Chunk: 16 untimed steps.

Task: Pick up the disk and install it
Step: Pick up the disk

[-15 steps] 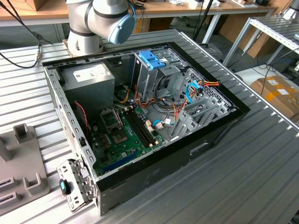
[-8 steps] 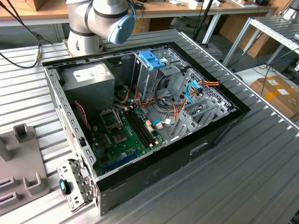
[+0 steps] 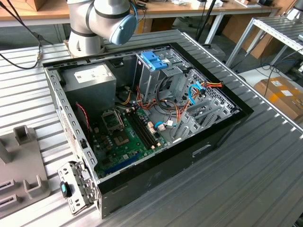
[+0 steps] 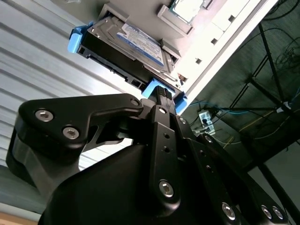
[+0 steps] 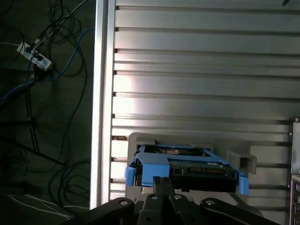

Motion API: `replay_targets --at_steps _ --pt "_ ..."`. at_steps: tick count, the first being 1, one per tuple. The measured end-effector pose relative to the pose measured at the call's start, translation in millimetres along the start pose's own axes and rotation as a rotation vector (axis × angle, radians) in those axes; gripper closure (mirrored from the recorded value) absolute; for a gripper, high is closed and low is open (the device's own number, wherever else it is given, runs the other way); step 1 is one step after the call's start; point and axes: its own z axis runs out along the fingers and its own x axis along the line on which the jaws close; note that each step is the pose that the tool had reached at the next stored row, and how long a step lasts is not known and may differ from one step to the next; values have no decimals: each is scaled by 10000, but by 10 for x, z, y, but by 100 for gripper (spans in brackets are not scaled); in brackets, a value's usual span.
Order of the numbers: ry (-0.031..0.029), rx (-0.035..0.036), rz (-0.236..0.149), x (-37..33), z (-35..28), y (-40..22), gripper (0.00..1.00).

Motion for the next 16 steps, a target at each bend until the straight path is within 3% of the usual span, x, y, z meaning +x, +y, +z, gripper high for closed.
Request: replay_targets --at_steps 10,16 --pt "-8 19 -877 0 0 0 89" --pt "-8 20 -915 0 0 0 89"
